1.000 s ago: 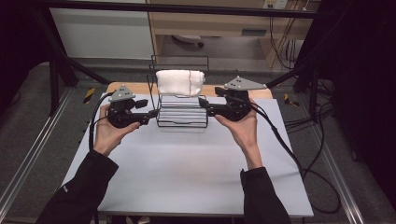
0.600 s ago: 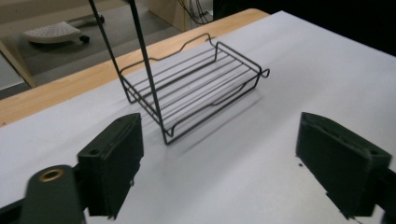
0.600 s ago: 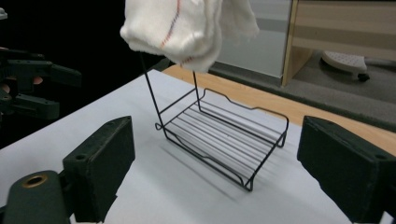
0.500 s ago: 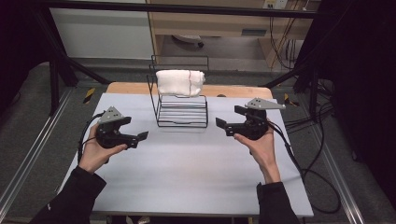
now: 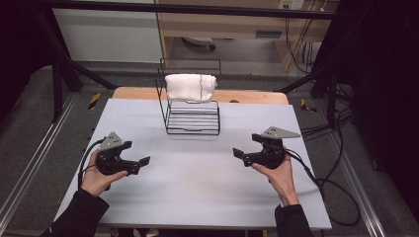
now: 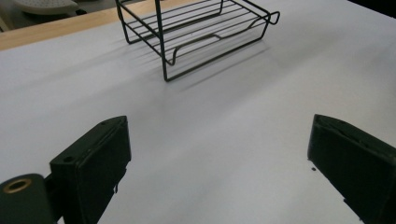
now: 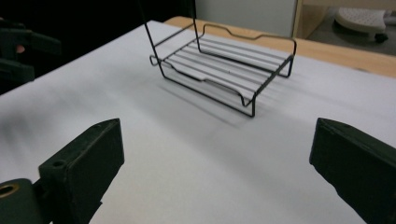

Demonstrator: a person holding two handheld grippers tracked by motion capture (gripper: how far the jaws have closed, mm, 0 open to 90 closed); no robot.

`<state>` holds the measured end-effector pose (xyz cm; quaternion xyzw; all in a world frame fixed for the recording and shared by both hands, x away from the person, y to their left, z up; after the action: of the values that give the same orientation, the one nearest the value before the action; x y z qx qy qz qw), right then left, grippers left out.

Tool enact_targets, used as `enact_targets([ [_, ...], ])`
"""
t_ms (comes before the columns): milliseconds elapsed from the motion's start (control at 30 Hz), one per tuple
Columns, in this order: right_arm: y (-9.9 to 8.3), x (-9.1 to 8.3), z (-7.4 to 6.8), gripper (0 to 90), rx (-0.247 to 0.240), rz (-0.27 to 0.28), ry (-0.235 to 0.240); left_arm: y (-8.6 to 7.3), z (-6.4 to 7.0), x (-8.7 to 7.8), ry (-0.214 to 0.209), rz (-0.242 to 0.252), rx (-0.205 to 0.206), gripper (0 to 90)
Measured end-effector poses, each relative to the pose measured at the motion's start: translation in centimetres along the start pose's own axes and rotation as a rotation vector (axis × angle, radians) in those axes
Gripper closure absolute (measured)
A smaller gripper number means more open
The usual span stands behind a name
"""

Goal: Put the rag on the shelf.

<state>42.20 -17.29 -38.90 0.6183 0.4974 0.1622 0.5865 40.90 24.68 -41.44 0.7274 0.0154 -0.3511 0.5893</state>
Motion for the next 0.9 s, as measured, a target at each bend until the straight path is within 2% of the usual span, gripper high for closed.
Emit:
enact_targets([
  [167,-2.1,-0.4,0.3,1.9,0.014,-0.024,0.003,-1.5,-0.1,0.1,-0.007,-0.008,-0.008,6.1],
  [300,-4.0,-0.8,0.7,1.0,0.035,-0.063,-0.004,-2.6,0.0,0.2,-0.014,-0.018,0.008,6.2],
  [600,-7.5,-2.4,1.6,0.7,0.073,-0.088,-0.014,-4.1,0.1,0.2,-0.02,-0.035,0.024,6.2],
  [767,-8.7,-3.3,2.1,0.7,0.095,-0.092,-0.024,-4.9,0.1,0.3,-0.02,-0.048,0.046,6.2],
  [900,-9.2,-3.6,2.2,0.8,0.089,-0.097,-0.028,-5.4,0.0,0.4,-0.018,-0.059,0.046,6.2],
])
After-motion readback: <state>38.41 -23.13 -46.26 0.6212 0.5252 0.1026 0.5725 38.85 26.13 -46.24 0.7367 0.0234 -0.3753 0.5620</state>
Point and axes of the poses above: each handheld gripper's, and its own axes: x roughly forward along the jaws, y roughly out of its top, z roughly to its right, the point moved 4 cm from there along x, roughly forward along the jaws, and after that the axes turned 13 degrees about y, right-handed, at the moved point
